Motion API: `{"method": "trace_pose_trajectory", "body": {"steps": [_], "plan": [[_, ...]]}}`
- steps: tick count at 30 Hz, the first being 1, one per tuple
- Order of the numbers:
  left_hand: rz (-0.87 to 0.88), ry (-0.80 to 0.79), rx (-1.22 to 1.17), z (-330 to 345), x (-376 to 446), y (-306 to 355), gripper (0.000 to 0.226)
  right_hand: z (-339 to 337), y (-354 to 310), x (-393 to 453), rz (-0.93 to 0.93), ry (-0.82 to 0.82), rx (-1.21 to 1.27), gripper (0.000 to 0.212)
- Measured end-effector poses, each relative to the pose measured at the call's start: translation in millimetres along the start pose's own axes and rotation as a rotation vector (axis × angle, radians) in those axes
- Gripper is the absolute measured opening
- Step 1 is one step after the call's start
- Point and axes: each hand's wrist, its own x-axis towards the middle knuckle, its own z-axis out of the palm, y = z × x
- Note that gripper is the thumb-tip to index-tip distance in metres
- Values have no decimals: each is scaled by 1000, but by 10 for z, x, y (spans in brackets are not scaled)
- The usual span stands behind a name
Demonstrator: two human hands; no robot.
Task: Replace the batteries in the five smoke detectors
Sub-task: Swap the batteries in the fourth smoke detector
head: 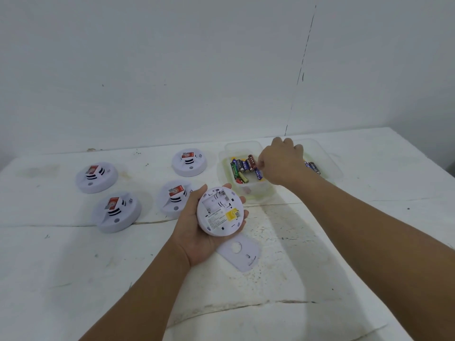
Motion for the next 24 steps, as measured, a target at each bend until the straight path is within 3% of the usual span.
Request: {"method": "trace_pose_trajectory", "body": {"steps": [5,8,19,24], "plan": [[-26,-7,-31,-15,40,30,59,20,-92,97,15,-39,-148,13],[-27,-12,-30,-23,57,31,60,62,-159,136,7,-55,-184,22],[-44,-38,-49,-18,60,49,64,88,-235,190,5,-123,-94,34],[-55,-36,-66,-9,52,45,63,46,-266,145,20,-7,3,30]]}}
